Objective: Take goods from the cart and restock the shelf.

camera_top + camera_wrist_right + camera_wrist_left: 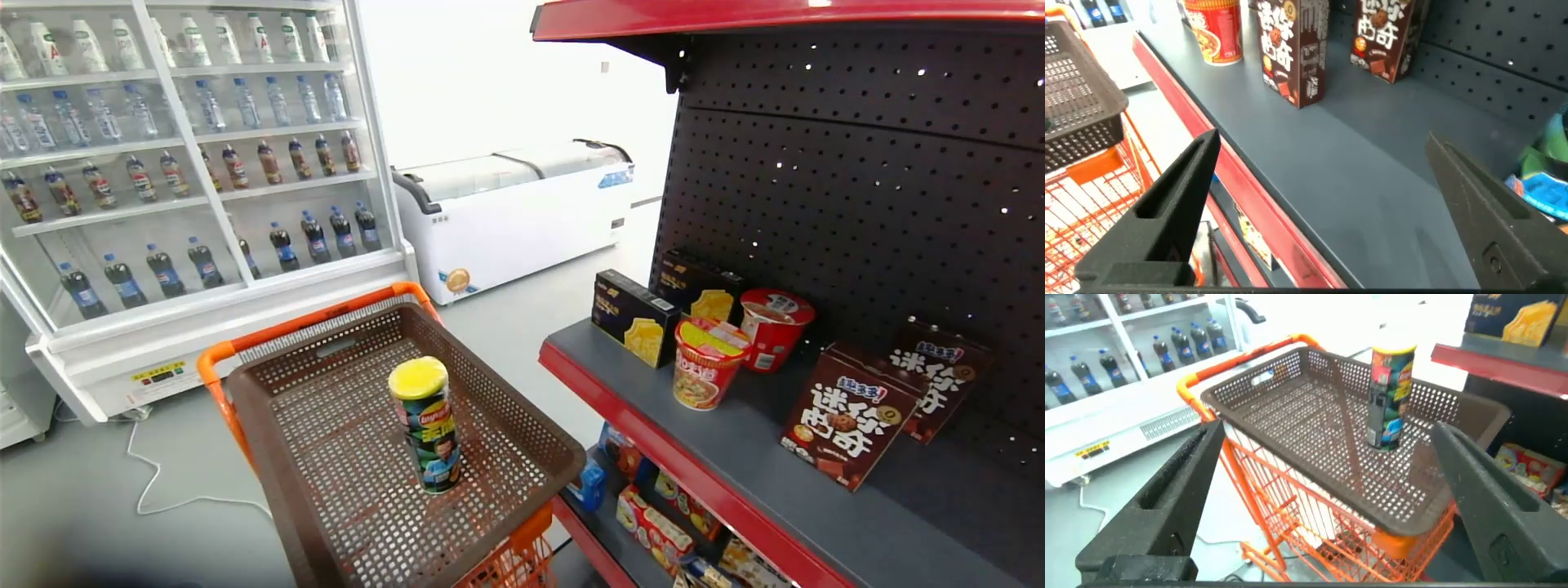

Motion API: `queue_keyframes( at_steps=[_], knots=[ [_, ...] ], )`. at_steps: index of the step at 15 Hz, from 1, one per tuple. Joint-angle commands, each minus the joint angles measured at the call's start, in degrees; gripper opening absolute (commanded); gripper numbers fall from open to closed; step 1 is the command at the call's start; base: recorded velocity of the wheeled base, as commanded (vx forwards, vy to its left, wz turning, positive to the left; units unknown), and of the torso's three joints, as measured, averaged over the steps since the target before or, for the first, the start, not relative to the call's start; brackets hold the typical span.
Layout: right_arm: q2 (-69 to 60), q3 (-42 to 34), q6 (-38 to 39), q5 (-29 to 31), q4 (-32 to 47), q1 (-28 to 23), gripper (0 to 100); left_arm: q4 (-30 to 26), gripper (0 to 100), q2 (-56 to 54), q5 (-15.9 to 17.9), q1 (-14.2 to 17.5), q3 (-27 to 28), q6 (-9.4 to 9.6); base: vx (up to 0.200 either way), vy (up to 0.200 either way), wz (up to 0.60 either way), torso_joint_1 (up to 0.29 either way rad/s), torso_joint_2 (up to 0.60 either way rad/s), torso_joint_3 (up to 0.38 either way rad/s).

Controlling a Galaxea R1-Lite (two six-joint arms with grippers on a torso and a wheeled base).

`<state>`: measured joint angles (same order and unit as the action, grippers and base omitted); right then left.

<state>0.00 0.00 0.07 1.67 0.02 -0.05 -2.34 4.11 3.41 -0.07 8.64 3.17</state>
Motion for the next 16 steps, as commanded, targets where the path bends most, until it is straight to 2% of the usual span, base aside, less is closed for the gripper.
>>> queue_keyframes(
  at_steps=[1, 2, 3, 5, 6, 7, 8, 9, 10, 11, 12, 15, 16],
  knots=[
    [0.0, 0.0, 0.0, 0.0, 0.1, 0.0, 100, -2.8, 100, 28.9, -0.3, 0.2, 21.5, -0.36, 0.0, 0.0, 0.0, 0.0, 0.0, 0.0],
    [0.0, 0.0, 0.0, 0.0, 0.1, 0.0, 100, -2.8, 100, 28.9, -0.3, 0.2, 21.5, -0.36, 0.0, 0.0, 0.0, 0.0, 0.0, 0.0],
    [0.0, 0.0, 0.0, 0.0, 0.1, 0.0, 100, 0.8, 100, 47.2, -0.2, 0.3, 29.8, -2.11, 0.0, 0.0, 0.0, 0.0, 0.0, 0.0],
    [0.0, 0.0, 0.0, 0.0, 0.1, 0.0, 100, 2.8, 100, 53.0, 0.0, -1.2, 32.2, -1.94, 0.0, 0.0, 0.0, 0.0, 0.0, 0.0],
    [0.0, 0.0, 0.0, 0.0, 0.1, 0.0, 100, 2.6, 100, 55.9, 0.8, -2.3, 31.6, -1.94, 0.0, 0.0, 0.0, 0.0, 0.0, 0.0],
    [0.0, 0.0, 0.0, 0.0, 0.1, 0.0, 100, 3.2, 100, 59.2, 5.3, -2.2, 29.2, -1.5, 0.0, 0.0, 0.0, 0.0, 0.0, 0.0],
    [0.0, 0.0, 0.0, 0.0, 0.1, 0.0, 100, 4.8, 100, 61.2, 8.2, -2.1, 27.7, -1.15, 0.0, 0.0, 0.0, 0.0, 0.0, 0.0],
    [0.0, 0.0, 0.0, 0.0, 0.1, 0.0, 100, 12.0, 100, 65.1, 12.5, -2.3, 23.6, -0.01, 0.0, 0.0, 0.0, 0.0, 0.0, 0.0],
    [0.0, 0.0, 0.0, 0.0, 0.1, 0.0, 100, 14.7, 100, 66.6, 13.3, -2.5, 22.3, 0.79, 0.0, 0.0, 0.0, 0.0, 0.0, 0.0],
    [0.0, 0.0, 0.0, 0.0, 0.1, 0.0, 100, 18.9, 100, 69.5, 13.5, -2.7, 20.5, 4.3, 0.0, 0.0, 0.0, 0.0, 0.0, 0.0],
    [0.0, 0.0, 0.0, 0.0, 0.1, 0.0, 100, 19.8, 100, 70.9, 13.4, -2.3, 20.2, 6.76, 0.0, 0.0, 0.0, 0.0, 0.0, 0.0],
    [0.0, 0.0, 0.0, 0.0, 0.1, 0.0, 100, 21.9, 100, 76.0, 13.4, -2.3, 18.6, 7.2, 0.0, 0.0, 0.0, 0.0, 0.0, 0.0],
    [0.0, 0.0, 0.0, 0.0, 0.1, 0.0, 100, 24.4, 100, 79.9, 13.7, -2.7, 18.5, 7.2, 0.0, 0.0, 0.0, 0.0, 0.0, 0.0]
  ],
)
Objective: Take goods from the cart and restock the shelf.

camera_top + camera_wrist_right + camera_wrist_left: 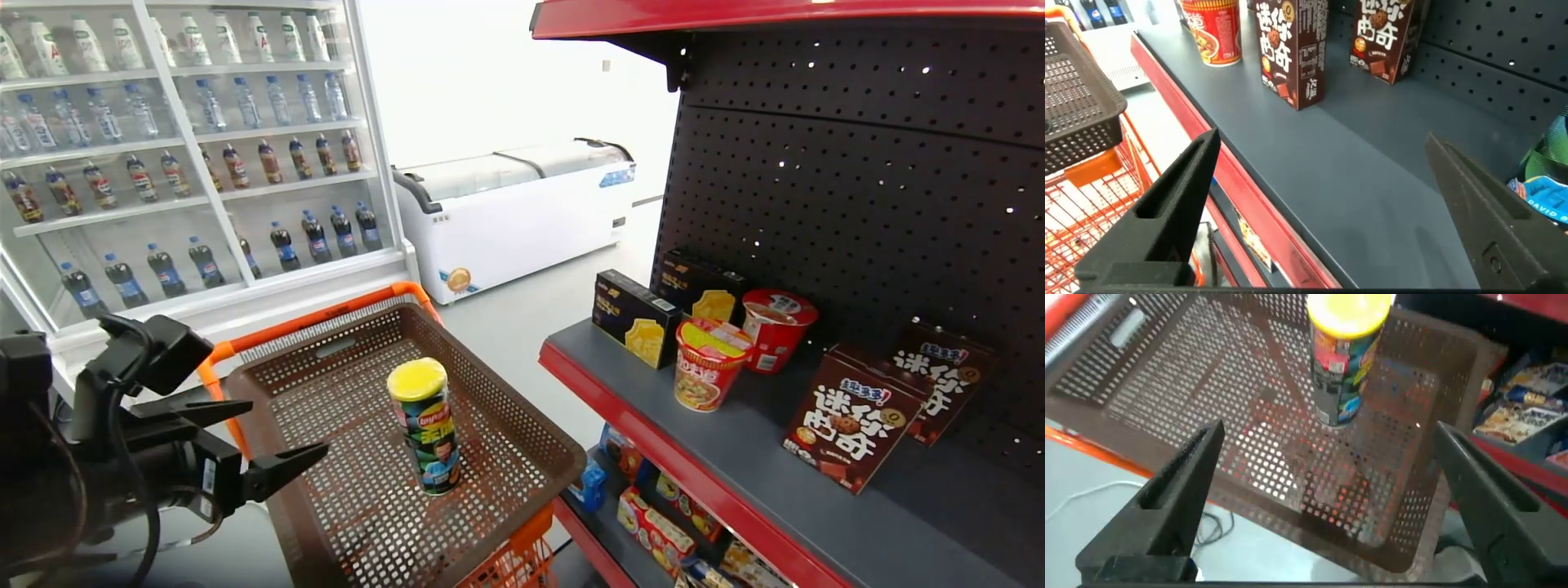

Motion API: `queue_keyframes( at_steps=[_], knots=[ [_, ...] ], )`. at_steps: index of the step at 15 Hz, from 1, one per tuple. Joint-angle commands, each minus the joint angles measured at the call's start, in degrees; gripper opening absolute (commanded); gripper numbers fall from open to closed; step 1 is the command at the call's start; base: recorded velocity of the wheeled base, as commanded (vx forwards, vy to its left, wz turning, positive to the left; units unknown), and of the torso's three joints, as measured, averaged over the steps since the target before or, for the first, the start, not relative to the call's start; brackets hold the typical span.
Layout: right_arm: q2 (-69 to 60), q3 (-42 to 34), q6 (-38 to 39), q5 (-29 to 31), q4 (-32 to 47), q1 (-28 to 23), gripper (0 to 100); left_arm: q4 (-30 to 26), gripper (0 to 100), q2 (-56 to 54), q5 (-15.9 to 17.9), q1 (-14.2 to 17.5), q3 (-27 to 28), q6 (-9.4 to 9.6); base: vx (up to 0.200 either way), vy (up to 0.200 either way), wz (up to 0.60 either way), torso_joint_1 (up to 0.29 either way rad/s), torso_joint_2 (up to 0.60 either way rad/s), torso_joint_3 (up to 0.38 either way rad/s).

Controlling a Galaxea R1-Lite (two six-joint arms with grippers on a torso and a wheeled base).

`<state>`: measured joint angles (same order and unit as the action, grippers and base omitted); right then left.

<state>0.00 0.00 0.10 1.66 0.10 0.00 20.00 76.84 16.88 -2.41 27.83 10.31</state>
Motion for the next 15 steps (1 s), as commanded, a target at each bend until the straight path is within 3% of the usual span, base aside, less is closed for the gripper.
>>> queue_keyframes(
  at_steps=[1, 2, 4, 9, 12, 15],
  knots=[
    [0.0, 0.0, 0.0, 0.0, 0.0, 0.0, 100, 5.1, 100, 9.6, 0.3, -1.3, -0.8, 0.06, 0.0, 0.0, 0.0, 0.0, 0.0, 0.0],
    [0.0, 0.0, 0.0, 0.0, 0.0, 0.0, 100, 11.6, 100, 13.4, 0.2, -3.9, -1.1, -0.03, 0.0, 0.0, 0.0, 0.0, 0.0, 0.0],
    [0.0, 0.0, 0.0, 0.0, 0.0, 0.0, 100, 23.2, 100, 20.9, -1.0, -4.2, -3.1, 0.06, 0.0, 0.0, 0.0, 0.0, 0.0, 0.0],
    [0.0, 0.0, 0.0, 0.0, 0.0, 0.0, 100, 34.2, 100, 31.9, -1.7, -4.7, -4.4, -0.29, 0.0, 0.0, 0.0, 0.0, 0.0, 0.0],
    [0.0, 0.0, 0.0, 0.0, 0.0, 0.0, 100, 41.1, 100, 38.8, -3.4, -7.4, -2.8, -4.34, 0.0, 0.0, 0.0, 0.0, 0.0, 0.0],
    [0.0, 0.0, 0.0, 0.0, 0.0, 0.0, 100, 45.7, 100, 43.8, -6.2, -10.8, -0.8, -6.71, 0.0, 0.0, 0.0, 0.0, 0.0, 0.0]
  ],
)
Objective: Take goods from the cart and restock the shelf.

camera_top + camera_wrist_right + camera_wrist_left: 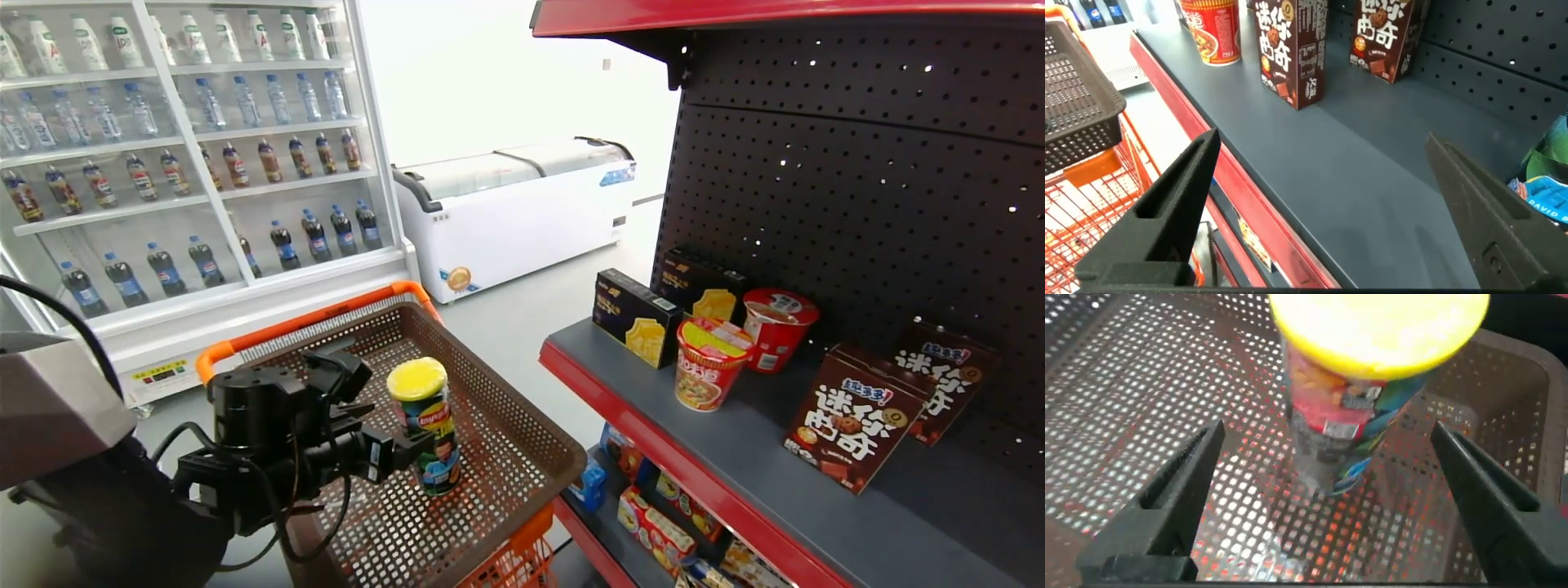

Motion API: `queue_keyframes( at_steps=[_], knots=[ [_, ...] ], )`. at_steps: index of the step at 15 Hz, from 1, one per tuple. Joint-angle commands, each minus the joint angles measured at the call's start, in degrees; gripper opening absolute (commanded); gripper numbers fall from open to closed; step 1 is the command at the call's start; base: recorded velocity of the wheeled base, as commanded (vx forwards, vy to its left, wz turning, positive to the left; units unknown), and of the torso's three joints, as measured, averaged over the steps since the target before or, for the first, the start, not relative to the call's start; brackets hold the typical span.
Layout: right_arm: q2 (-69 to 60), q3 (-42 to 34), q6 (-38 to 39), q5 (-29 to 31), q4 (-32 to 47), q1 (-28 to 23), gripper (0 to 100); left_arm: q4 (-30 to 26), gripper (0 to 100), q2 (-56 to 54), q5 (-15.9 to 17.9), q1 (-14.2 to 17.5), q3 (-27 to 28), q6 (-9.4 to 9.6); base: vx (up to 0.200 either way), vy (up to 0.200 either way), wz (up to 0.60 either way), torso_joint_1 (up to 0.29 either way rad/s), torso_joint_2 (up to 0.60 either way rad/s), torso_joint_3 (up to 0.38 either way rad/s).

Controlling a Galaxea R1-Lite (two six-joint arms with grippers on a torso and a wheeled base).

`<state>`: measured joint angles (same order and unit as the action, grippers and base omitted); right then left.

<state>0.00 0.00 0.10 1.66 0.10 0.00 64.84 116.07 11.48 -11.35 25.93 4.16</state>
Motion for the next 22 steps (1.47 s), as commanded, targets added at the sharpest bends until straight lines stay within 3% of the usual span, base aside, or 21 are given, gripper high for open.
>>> queue_keyframes(
  at_steps=[1, 9, 14, 15, 18, 20, 22],
  knots=[
    [0.0, 0.0, 0.0, 0.0, 0.0, 0.0, 100, 1.3, 100, 5.7, -1.3, -2.4, 1.8, -1.08, 0.0, 0.0, 0.0, 0.0, 0.0, 0.0],
    [0.0, 0.0, 0.0, 0.0, 0.0, 0.0, 100, 5.5, 100, 12.3, -1.6, -3.5, 4.3, 0.06, 0.0, 0.0, 0.0, 0.0, 0.0, 0.0],
    [0.0, 0.0, 0.0, 0.0, 0.0, 0.0, 100, 5.6, 100, 14.6, -1.6, -4.8, 9.3, -0.03, 0.0, 0.0, 0.0, 0.0, 0.0, 0.0],
    [0.0, 0.0, 0.0, 0.0, 0.0, 0.0, 100, 5.9, 0, 14.7, -1.6, -5.0, 10.0, -0.03, 0.0, 0.0, 0.0, 0.0, 0.0, 0.0],
    [0.0, 0.0, 0.0, 0.0, 0.0, 0.0, 100, 6.2, 0, 13.5, -2.0, -4.7, 8.5, 0.24, 0.0, 0.0, 0.0, 0.0, 0.0, 0.0],
    [0.0, 0.0, 0.0, 0.0, 0.0, 0.0, 100, 6.8, 0, 7.0, -1.9, -4.0, 4.7, 0.15, 0.0, 0.0, 0.0, 0.0, 0.0, 0.0],
    [0.0, 0.0, 0.0, 0.0, 0.0, 0.0, 100, 3.2, 0, -5.3, -2.8, -1.9, 1.3, -0.2, 0.0, 0.0, 0.0, 0.0, 0.0, 0.0]
  ],
)
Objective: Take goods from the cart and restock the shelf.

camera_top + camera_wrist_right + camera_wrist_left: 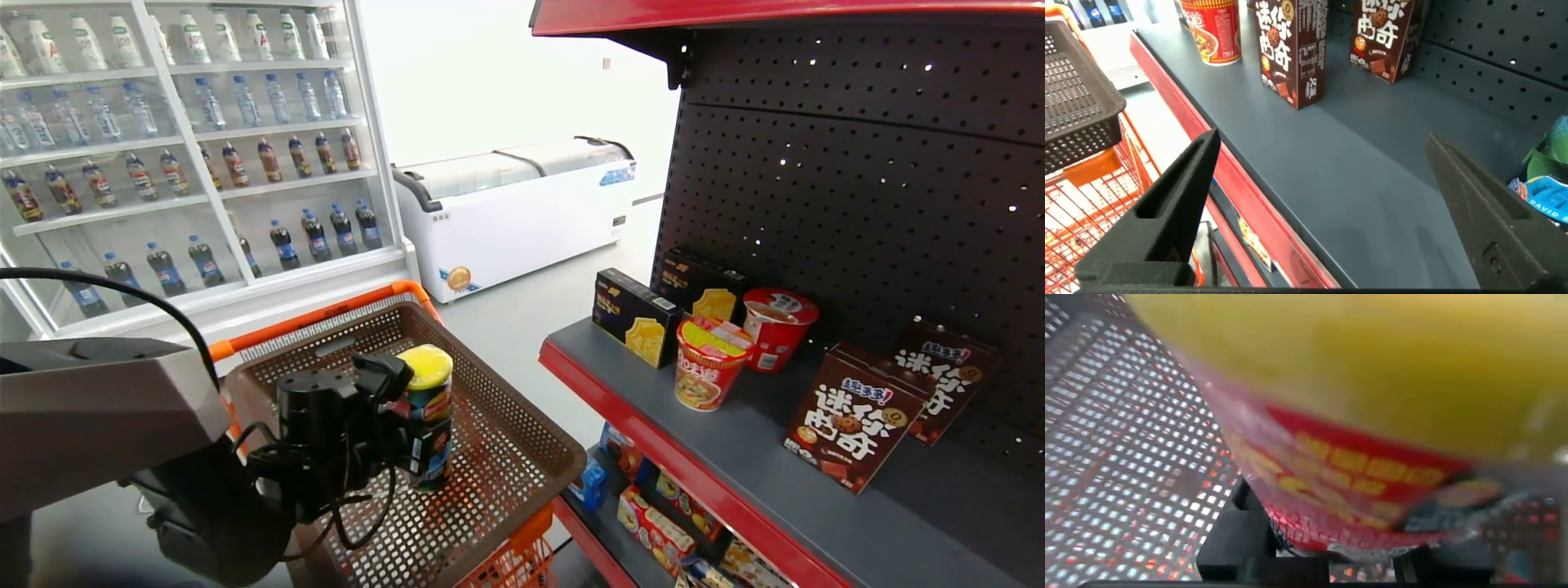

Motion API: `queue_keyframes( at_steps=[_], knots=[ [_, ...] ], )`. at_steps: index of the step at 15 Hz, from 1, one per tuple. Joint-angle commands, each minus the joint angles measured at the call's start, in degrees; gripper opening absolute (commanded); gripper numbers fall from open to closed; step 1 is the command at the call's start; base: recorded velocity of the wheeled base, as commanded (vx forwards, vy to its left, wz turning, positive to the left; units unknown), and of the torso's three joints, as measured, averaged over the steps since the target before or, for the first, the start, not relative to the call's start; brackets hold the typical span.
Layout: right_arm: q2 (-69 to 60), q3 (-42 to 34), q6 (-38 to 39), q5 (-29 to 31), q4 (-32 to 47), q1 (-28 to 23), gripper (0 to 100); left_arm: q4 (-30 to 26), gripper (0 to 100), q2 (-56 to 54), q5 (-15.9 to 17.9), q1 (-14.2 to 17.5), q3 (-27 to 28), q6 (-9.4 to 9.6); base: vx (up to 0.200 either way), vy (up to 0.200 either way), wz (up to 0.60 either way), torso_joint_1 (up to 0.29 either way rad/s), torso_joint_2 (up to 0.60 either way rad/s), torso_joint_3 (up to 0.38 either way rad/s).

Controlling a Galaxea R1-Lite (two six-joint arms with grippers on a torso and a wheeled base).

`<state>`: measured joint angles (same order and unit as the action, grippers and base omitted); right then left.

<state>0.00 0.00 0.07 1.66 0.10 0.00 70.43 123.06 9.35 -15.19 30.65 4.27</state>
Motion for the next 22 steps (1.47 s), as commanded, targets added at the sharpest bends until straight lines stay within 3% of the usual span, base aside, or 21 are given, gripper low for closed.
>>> queue_keyframes(
  at_steps=[1, 4, 6, 7, 8, 10, 12, 16, 18, 22],
  knots=[
    [0.0, 0.0, 0.0, 0.0, 0.0, 0.0, 100, -9.1, 0, -18.7, -2.6, 3.3, -3.2, 0.22, 0.0, 0.0, 0.0, 0.0, 0.0, 0.0],
    [0.0, 0.0, 0.0, 0.0, 0.0, 0.0, 100, -31.1, 0, -40.8, -2.8, 5.8, -1.5, 0.04, 0.0, 0.0, 0.0, 0.0, 0.0, 0.0],
    [0.0, 0.0, 0.0, 0.0, 0.0, 0.0, 100, -41.0, 0, -49.9, -2.1, 6.1, -1.7, -0.84, 0.0, 0.0, 0.0, 0.0, 0.0, 0.0],
    [0.0, 0.0, 0.0, 0.0, 0.0, 0.0, 100, -41.0, 0, -49.9, -2.1, 6.1, -1.7, -0.84, 0.0, 0.0, 0.0, 0.0, 0.0, 0.0],
    [0.0, 0.0, 0.0, 0.0, 0.0, 0.0, 100, -54.1, 0, -64.7, -2.3, 6.3, -2.8, -2.42, 0.0, 0.0, 0.0, 0.0, 0.0, 0.0],
    [0.0, 0.0, 0.0, 0.0, 0.0, 0.0, 100, -66.6, 0, -79.7, -3.5, 6.7, -2.8, -2.51, 0.0, 0.0, 0.0, 0.0, 0.0, 0.0],
    [0.0, 0.0, 0.0, 0.0, 0.0, 0.0, 100, -73.2, 0, -89.9, -3.7, 6.7, -4.5, -2.77, 0.0, 0.0, 0.0, 0.0, 0.0, 0.0],
    [0.0, 0.0, 0.0, 0.0, 0.0, 0.0, 100, -74.4, 0, -103.6, -4.3, 6.9, -12.2, -2.33, 0.0, 0.0, 0.0, 0.0, 0.0, 0.0],
    [0.1, 0.0, -0.1, -0.3, 0.0, 0.0, 100, -74.4, 0, -103.8, -7.9, 6.8, -12.3, -2.33, 0.0, 0.0, 0.0, 0.0, 0.0, 0.0],
    [0.1, 0.0, -0.1, -0.4, 0.0, 0.0, 100, -74.4, 0, -103.7, -8.4, 6.8, -12.5, -2.33, 0.0, 0.0, -0.3, 0.0, 0.0, 0.001]
  ],
)
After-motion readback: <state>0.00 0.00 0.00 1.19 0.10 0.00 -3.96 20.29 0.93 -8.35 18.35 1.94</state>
